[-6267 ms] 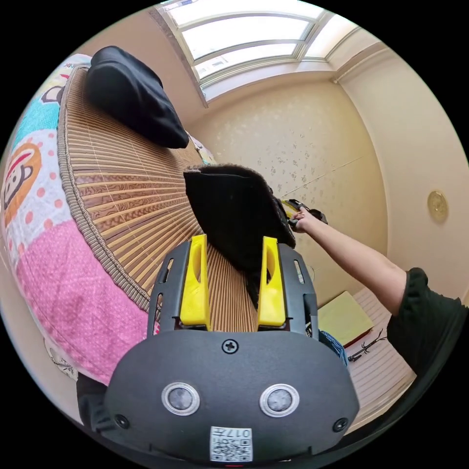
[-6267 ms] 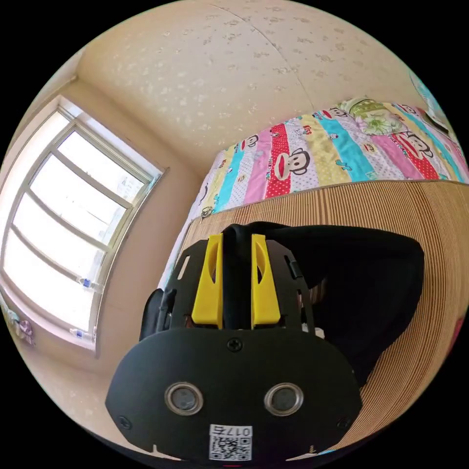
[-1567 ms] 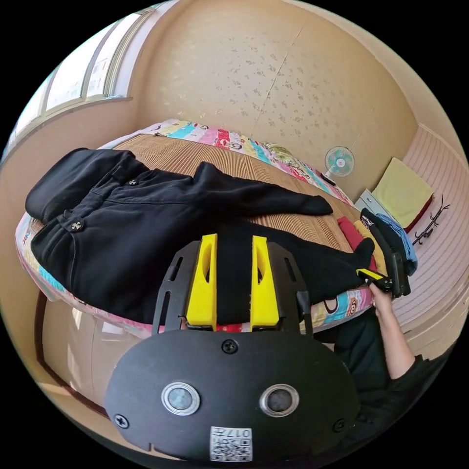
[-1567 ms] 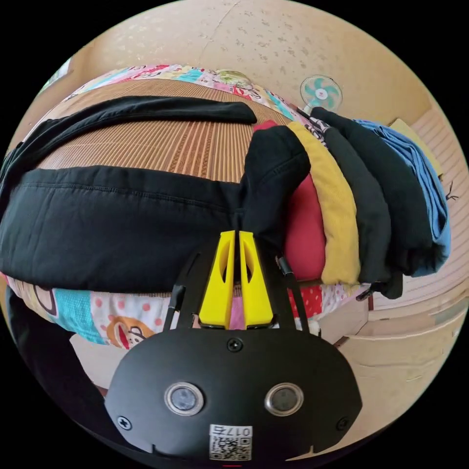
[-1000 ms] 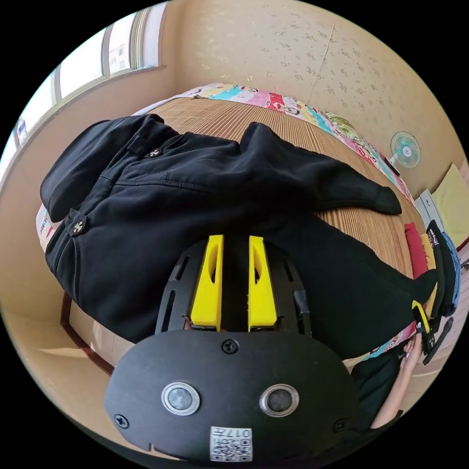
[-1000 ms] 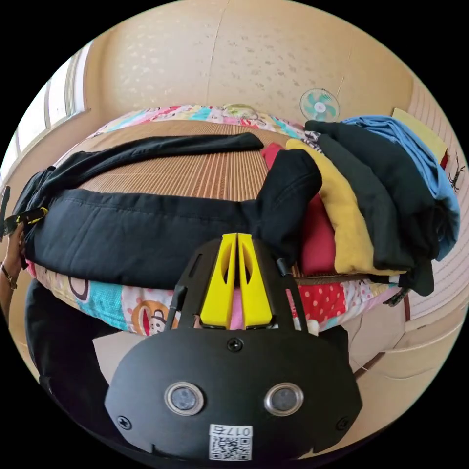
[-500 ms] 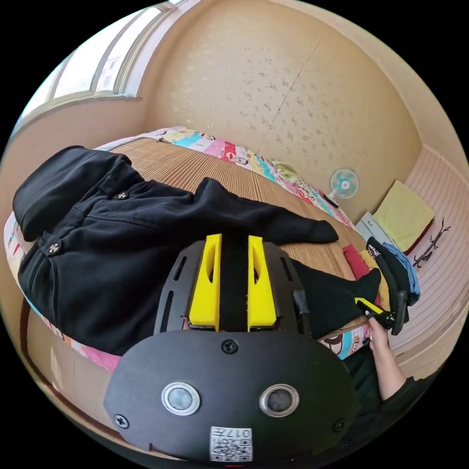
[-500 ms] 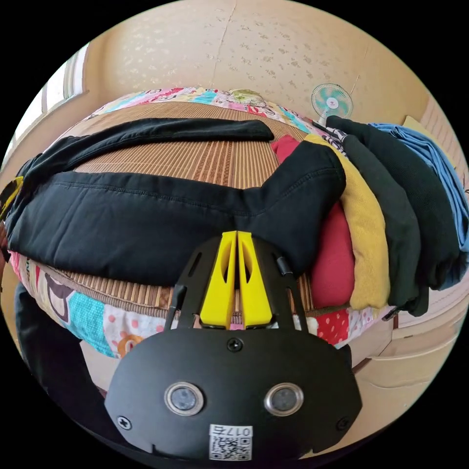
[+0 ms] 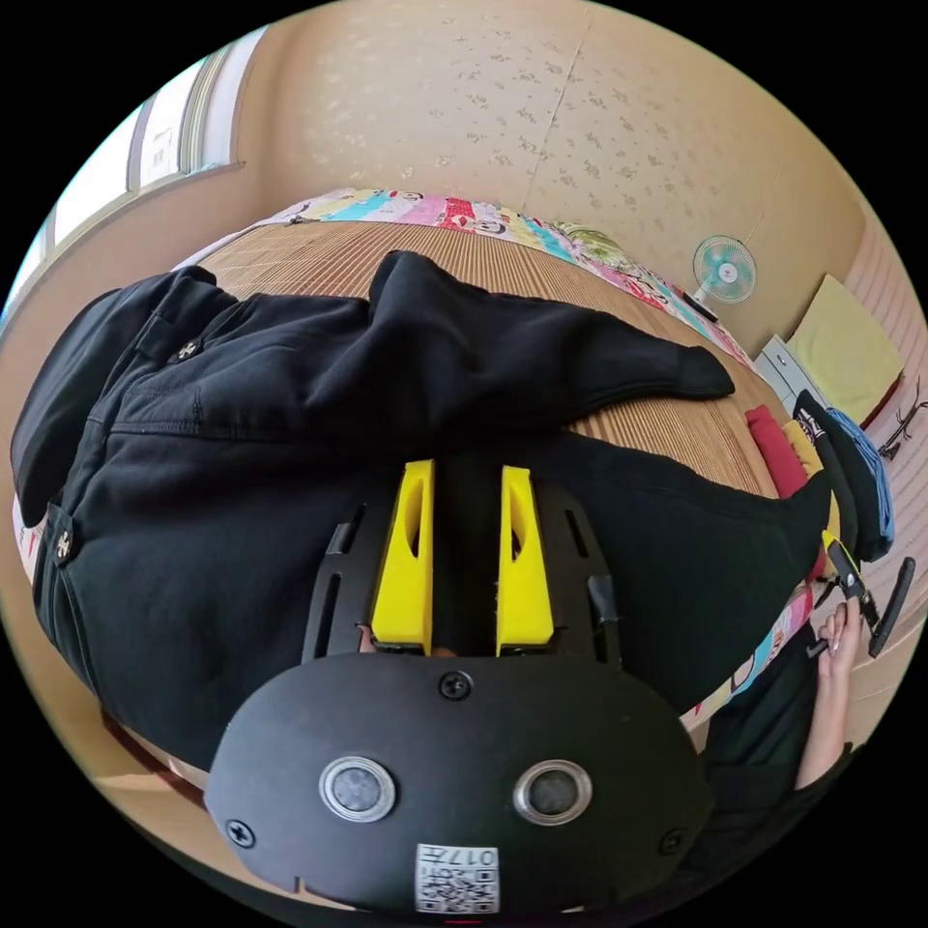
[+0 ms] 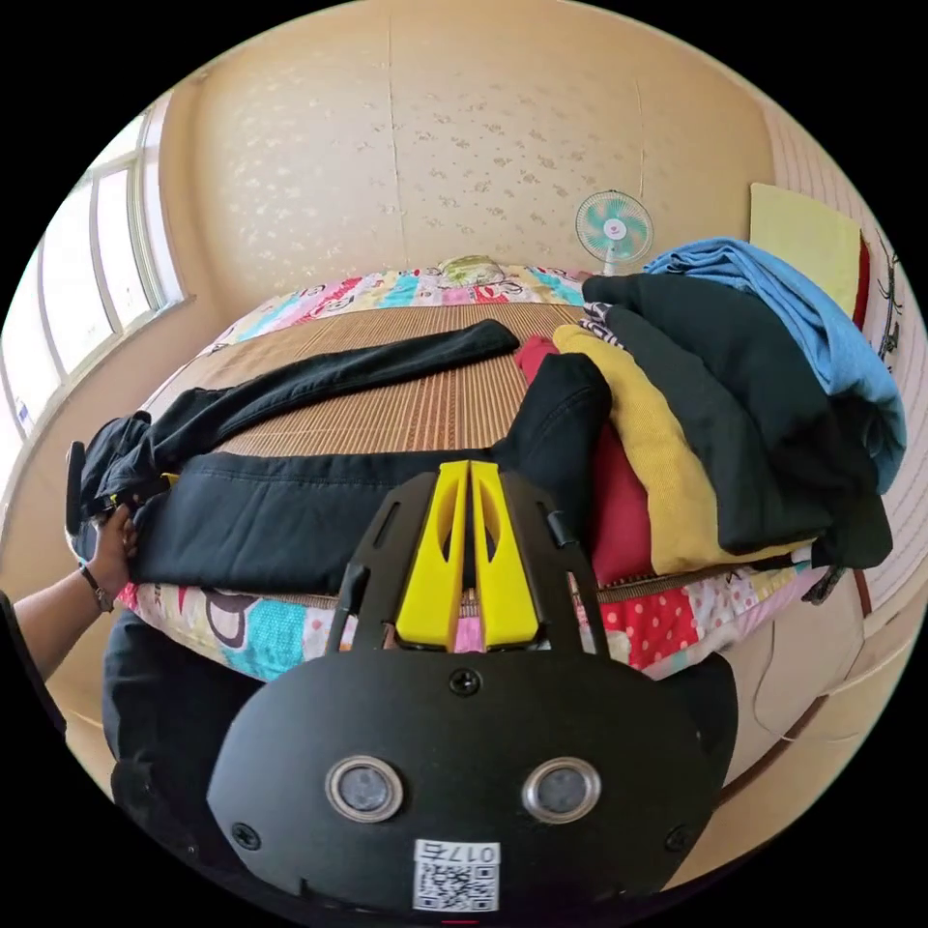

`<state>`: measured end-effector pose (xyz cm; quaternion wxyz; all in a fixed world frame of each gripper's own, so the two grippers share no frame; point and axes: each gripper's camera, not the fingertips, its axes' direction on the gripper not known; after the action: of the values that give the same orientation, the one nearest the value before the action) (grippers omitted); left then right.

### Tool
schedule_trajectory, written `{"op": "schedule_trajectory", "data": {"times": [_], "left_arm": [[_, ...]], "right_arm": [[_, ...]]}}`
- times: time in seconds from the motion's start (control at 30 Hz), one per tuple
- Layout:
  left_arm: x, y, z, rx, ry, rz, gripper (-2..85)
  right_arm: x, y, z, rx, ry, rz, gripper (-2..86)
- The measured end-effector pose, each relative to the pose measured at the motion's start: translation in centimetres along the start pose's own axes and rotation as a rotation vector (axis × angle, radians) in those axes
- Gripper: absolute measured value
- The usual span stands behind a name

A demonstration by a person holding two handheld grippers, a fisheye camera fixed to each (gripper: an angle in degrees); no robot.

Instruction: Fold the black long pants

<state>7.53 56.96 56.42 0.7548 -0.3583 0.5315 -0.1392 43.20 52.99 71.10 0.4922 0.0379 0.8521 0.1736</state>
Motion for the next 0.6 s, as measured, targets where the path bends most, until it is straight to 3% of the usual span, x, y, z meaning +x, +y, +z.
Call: {"op": "schedule_trajectory", "data": {"times": [0.17, 0.27, 0.5, 0.6], "left_arm": [[2.3, 0.1, 1.2, -0.004, -0.126, 0.077, 10.0], [2.0, 0.0, 1.7, -0.001, -0.105, 0.068, 10.0], [2.2, -0.2, 2.6, 0.003, -0.104, 0.071, 9.8], [1.6, -0.4, 2.9, 0.003, -0.057, 0.048, 9.6]], "right_arm": [[-3.8, -3.0, 4.2, -0.190, -0.386, -0.074, 6.1], [-8.6, -6.5, 8.5, -0.313, -0.456, -0.221, 7.9], [-21.1, -19.9, 19.3, -0.277, -0.310, -0.657, 9.7], [-24.0, -25.3, 24.8, -0.361, -0.226, -0.713, 10.4]]}}
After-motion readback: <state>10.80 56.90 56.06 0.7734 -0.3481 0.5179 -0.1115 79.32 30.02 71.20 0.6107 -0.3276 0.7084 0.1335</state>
